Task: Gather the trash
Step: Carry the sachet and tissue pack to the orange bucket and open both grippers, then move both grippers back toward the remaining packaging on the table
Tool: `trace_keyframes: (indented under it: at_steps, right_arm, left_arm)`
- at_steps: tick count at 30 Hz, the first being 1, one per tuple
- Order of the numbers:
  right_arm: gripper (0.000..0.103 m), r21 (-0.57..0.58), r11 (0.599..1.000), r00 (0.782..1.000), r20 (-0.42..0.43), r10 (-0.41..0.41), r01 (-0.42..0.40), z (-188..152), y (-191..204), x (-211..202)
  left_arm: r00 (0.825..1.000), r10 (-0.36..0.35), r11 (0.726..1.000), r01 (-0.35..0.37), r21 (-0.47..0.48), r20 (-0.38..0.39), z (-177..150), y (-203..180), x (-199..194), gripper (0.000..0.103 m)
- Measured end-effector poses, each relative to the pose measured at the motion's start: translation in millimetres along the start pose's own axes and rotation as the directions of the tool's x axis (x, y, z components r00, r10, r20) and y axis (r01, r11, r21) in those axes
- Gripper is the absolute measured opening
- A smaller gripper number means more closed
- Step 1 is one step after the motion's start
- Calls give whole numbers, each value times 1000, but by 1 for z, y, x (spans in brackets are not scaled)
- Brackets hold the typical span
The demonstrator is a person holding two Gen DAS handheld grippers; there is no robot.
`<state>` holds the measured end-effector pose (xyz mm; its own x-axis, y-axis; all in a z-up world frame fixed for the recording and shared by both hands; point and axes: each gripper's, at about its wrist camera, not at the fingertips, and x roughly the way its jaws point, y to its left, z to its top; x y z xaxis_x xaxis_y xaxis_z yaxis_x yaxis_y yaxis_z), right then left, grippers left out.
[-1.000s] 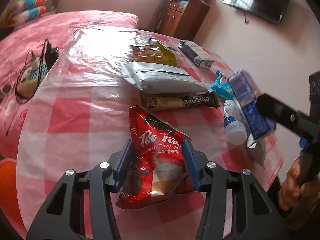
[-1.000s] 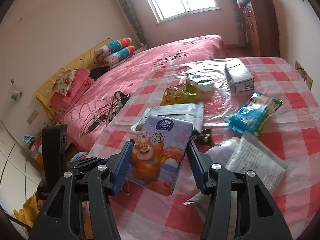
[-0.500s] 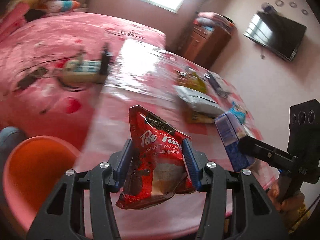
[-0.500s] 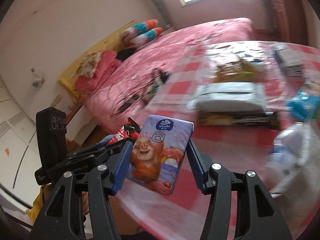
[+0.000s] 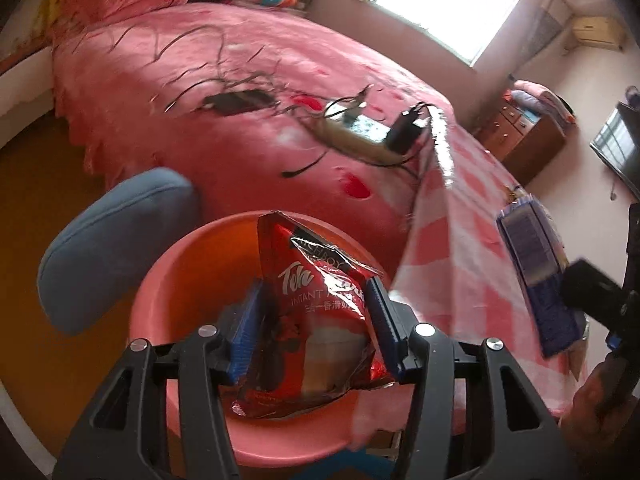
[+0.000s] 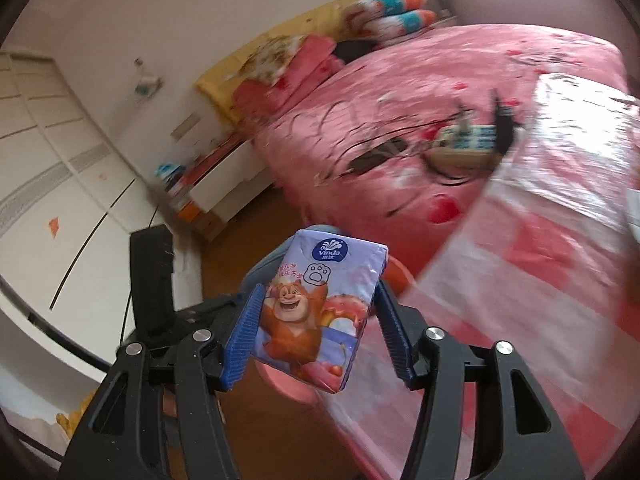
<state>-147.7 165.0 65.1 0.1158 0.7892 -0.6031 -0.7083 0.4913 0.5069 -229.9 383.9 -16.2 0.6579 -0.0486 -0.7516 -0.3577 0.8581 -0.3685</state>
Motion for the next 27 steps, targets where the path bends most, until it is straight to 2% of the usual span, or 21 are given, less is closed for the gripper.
trace_keyframes:
  at_steps: [1,3,6,9,10,11,15,20,27]
  right_arm:
    - [73,7,1000,1000,-6,-6,6,2,0,7]
    - [75,47,999,1000,-8,-5,5,2,-4,11]
    - [81,98,995,1000,23,-6,4,0,-14,-2]
    - [81,107,993,995,76,-59,50,-3,-20,-24]
    - [85,106,992,993,87,-75,65,-3,-22,-28]
    - [90,103,991,990,100,-100,89,-4,-23,-34]
    - [91,69,983,970,161,-180,171,-15,-25,-61]
    - [92,17,963,940,214,-265,268,-34,-25,-85]
    - [94,42,954,916,268,-298,297,-47,-38,-108]
  left_arm:
    - [999,31,1000,-31,-7,-10,-1,5,4,56]
    - [998,65,998,-65,-23,-8,0,13,6,65]
    - [995,93,995,-92,-40,37,3,22,-1,75]
    - [990,120,993,-118,-25,74,8,21,-8,76]
    - [989,122,992,-121,-22,88,9,20,-9,76]
    - [987,121,993,-119,-18,103,11,17,-12,78]
    - [982,106,994,-108,4,154,14,1,-22,81]
    - [983,60,997,-66,28,174,14,-22,-30,82]
    - [984,-25,997,11,79,176,13,-64,-36,83]
